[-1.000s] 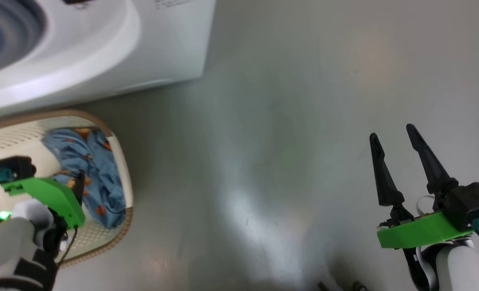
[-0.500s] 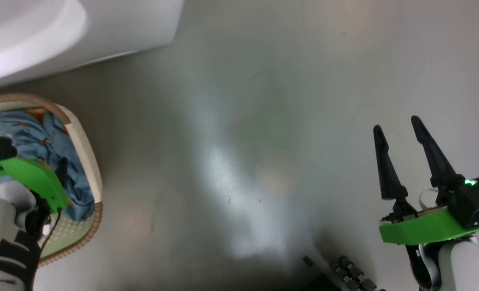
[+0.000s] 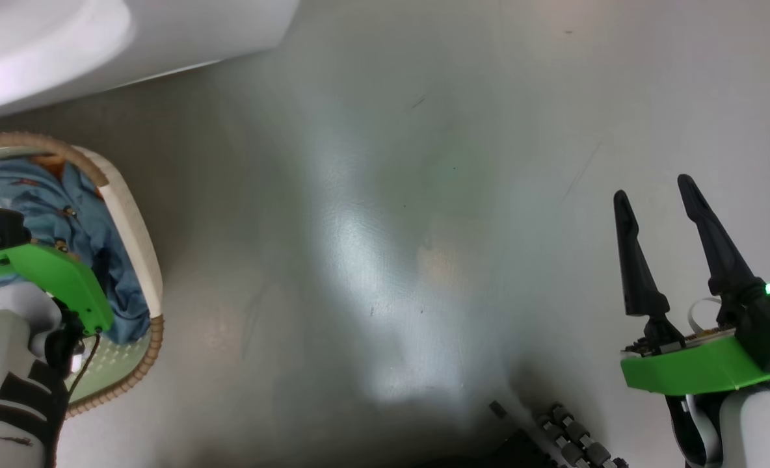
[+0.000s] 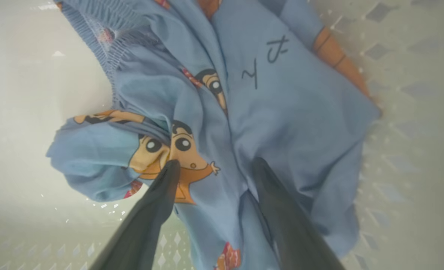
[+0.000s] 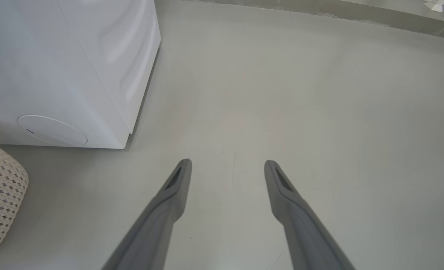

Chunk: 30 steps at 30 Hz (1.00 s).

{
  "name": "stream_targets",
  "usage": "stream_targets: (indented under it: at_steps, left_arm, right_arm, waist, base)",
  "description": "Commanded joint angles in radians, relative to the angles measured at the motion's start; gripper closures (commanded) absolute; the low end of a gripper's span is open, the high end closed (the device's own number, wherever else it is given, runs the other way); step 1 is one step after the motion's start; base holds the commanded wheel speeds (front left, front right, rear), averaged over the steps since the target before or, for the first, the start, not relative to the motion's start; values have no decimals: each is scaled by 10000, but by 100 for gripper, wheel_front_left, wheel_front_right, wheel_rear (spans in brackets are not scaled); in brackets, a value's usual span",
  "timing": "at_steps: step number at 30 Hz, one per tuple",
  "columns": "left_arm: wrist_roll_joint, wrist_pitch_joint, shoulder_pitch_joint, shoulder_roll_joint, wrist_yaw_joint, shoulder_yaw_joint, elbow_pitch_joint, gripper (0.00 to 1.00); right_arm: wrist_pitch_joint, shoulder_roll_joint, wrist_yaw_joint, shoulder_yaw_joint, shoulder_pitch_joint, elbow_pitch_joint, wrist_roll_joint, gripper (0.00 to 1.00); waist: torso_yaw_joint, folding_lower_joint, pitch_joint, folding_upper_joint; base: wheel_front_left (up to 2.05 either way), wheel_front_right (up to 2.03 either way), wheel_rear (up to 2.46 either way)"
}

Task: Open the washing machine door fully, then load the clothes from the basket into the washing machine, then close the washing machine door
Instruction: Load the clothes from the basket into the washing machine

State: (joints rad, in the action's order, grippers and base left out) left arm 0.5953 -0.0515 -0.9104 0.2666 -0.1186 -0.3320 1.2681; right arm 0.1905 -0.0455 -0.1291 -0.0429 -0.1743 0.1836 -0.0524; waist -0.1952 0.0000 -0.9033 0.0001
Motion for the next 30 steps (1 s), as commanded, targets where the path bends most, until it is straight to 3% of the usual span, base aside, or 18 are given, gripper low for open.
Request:
stream_targets:
  at_steps: [1, 5, 14, 15, 16, 30]
  left_arm:
    - [27, 72, 127, 331, 290, 141, 78, 0]
    - [86, -43, 159, 153, 552, 136, 148, 0]
    - [192, -250, 289, -36, 623, 81, 201, 0]
    - [227, -265, 286, -44, 624, 98, 204, 60]
    - [264, -262, 279, -51, 620, 119, 207, 100]
    - [492, -139, 204, 42, 311, 88, 222, 100]
  right_arm:
    - [-136, -47, -16, 129, 575, 417, 194, 0]
    - [-324, -47, -16, 99, 764, 737, 310, 0]
    - [-567, -47, -16, 55, 966, 1177, 391, 0]
    - [-586, -47, -16, 60, 975, 1211, 398, 0]
    - [-599, -47, -16, 62, 983, 1238, 402, 0]
    - [-447, -47, -16, 223, 635, 1001, 329, 0]
  waist:
    - [74, 0, -8, -1]
    - [165, 0, 4, -1]
    - [241, 0, 25, -1]
    - [243, 0, 19, -1]
    - [245, 0, 11, -1]
    - [173, 0, 148, -1]
  base:
    - [0, 0, 0]
    - [0, 0, 0]
    - [0, 0, 0]
    - [0, 0, 0]
    - [0, 0, 0]
    - [0, 0, 0]
